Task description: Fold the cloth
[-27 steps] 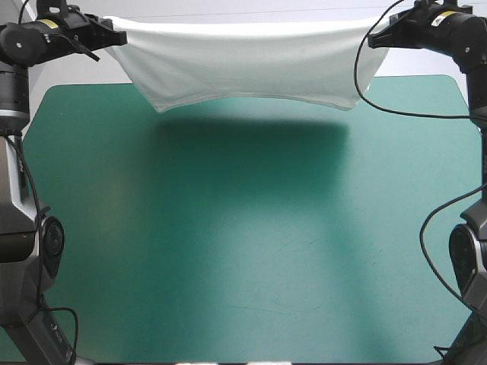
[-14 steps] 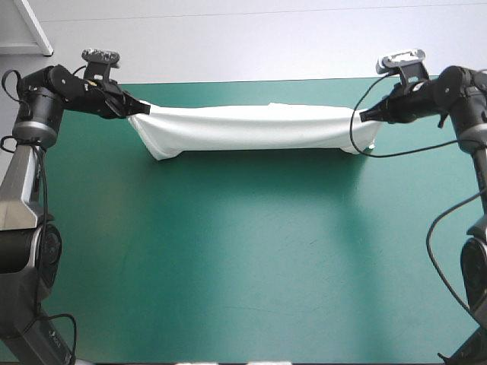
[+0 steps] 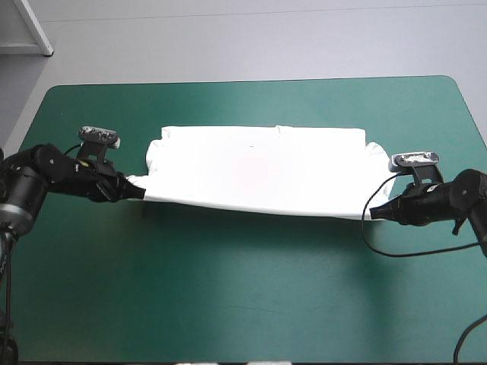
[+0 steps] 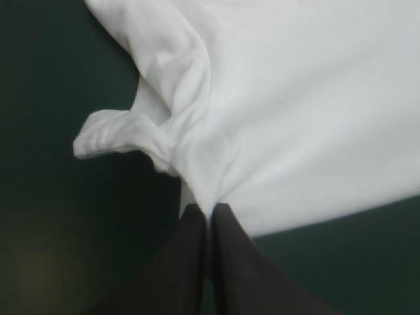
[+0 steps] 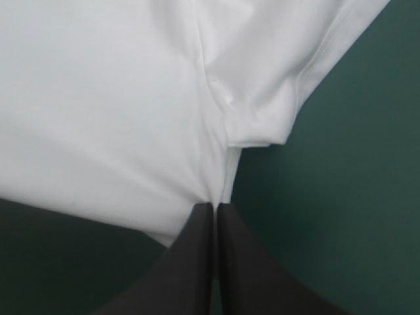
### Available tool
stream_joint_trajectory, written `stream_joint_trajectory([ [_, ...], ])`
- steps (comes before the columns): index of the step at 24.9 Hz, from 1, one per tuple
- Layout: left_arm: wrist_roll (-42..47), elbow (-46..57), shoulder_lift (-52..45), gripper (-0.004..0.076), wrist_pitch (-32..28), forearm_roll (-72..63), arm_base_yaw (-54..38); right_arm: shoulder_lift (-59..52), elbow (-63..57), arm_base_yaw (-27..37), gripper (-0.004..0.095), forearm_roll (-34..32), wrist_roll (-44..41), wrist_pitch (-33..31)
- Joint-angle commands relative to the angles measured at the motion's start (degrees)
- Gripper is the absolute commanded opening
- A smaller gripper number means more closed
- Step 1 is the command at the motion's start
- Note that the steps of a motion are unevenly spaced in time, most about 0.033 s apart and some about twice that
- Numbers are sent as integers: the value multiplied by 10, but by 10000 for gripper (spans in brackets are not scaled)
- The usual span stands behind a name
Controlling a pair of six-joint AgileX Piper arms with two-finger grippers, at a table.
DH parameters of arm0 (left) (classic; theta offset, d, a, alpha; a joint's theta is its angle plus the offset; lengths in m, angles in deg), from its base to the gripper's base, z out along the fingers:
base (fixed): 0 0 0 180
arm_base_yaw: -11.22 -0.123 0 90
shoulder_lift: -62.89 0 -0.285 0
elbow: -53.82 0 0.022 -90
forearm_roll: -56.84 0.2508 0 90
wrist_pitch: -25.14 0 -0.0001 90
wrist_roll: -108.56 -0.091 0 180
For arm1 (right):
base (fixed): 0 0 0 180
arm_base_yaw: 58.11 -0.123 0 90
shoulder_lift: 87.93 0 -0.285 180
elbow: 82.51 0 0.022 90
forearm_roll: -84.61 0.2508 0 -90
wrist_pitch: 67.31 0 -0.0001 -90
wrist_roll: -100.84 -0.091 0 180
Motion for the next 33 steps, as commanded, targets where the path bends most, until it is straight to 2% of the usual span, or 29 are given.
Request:
stream_joint_trajectory([
  [1, 6, 56, -62, 19, 4, 3, -1, -63, -21, 5, -17, -17, -19, -6],
  [4, 40, 145, -118, 19, 37, 46, -1, -125, -68, 5, -17, -39, -51, -39],
  [8, 61, 203, -157, 19, 46, 66, -1, -155, -115, 5, -17, -47, -64, -61],
  [13, 61, 213, -163, 19, 72, 59, -1, -156, -151, 5, 13, -47, -70, -57],
  [14, 60, 213, -163, 20, 75, 55, -1, -159, -151, 5, 67, -47, -70, -56],
  [15, 50, 213, -163, 29, 82, 43, -1, -163, -151, 5, 193, -47, -68, -58],
  [16, 48, 213, -163, 40, 86, 42, -1, -166, -151, 5, 252, -47, -67, -58],
  [17, 46, 213, -164, 80, 93, 42, -1, -172, -151, 5, 371, -47, -67, -58],
  [19, 46, 213, -166, 167, 97, 42, -1, -181, -151, 5, 467, -47, -71, -58],
  [22, 54, 213, -177, 333, 95, 38, -1, -199, -151, 5, 465, -47, -72, -54],
  [24, 61, 207, -192, 388, 81, 40, -1, -213, -150, 5, 455, -47, -72, -45],
  [27, 84, 167, -228, 400, 12, 40, -1, -234, -136, 5, 445, -47, -73, -27],
  [33, 79, 110, -224, 400, -46, -48, -1, -234, -77, 5, 445, -46, -98, 10],
])
